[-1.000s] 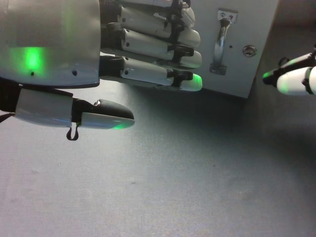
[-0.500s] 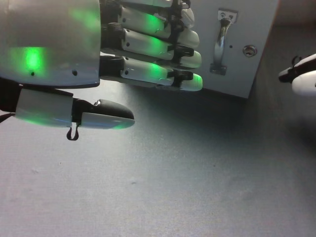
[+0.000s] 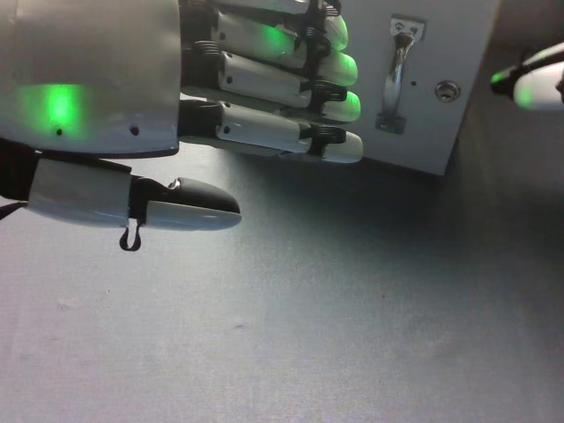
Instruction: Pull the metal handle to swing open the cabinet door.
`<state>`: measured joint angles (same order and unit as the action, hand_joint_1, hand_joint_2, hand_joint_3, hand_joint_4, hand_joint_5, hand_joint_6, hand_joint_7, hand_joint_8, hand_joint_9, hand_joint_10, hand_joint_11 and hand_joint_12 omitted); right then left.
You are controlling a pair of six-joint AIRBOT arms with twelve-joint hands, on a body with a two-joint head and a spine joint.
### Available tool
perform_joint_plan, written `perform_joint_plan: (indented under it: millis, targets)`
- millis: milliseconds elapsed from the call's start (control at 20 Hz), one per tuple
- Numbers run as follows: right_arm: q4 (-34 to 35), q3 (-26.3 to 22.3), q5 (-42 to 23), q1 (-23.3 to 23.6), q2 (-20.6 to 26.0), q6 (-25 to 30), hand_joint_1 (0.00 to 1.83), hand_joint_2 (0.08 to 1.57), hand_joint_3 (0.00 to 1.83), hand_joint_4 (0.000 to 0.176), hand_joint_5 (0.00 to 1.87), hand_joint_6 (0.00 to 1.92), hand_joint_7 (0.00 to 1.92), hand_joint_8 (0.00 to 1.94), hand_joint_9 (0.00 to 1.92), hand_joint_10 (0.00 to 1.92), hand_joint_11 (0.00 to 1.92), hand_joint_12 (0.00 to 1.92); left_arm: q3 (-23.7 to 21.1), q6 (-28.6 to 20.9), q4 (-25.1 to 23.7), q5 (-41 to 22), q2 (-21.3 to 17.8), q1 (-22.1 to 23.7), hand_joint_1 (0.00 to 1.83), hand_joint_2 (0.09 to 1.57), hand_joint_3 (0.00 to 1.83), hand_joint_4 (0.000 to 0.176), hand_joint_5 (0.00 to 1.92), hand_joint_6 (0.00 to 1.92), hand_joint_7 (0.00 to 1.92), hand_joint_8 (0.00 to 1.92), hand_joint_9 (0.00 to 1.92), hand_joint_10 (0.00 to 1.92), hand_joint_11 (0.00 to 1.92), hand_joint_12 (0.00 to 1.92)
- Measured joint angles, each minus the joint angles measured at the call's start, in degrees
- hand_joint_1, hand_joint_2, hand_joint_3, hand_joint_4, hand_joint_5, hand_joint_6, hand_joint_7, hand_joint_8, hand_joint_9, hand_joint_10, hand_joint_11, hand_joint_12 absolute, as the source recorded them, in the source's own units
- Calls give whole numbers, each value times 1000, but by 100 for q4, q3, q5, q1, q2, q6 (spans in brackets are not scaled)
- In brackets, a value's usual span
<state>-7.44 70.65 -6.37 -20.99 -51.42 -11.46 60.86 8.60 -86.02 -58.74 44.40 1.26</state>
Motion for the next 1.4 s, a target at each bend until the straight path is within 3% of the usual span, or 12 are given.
perform_joint_plan:
  millis: [100,700,1050,1400]
  targets:
    - [37,4,-96,11,-17,527,0,1571,91,0,405,1,425,1,399,2,0,1019,0,-2,0,0,0,0,0,1571,51,0,431,0,464,2,440,2,138,716]
    - [-22,39,-861,17,-111,654,0,1571,85,0,407,1,427,1,401,1,0,1033,0,0,0,-2,0,0,0,1571,45,0,427,0,447,0,412,0,105,718]
    - [-584,-105,-1054,17,-111,662,0,1571,68,0,419,3,435,2,408,2,0,1032,0,-2,0,0,0,-2,0,1571,78,0,418,2,431,1,395,1,67,780]
    - [-1770,-332,-1650,11,-153,669,0,1571,74,0,408,0,424,0,393,0,0,1003,0,0,0,0,0,0,0,1571,85,0,412,1,426,2,389,4,65,772]
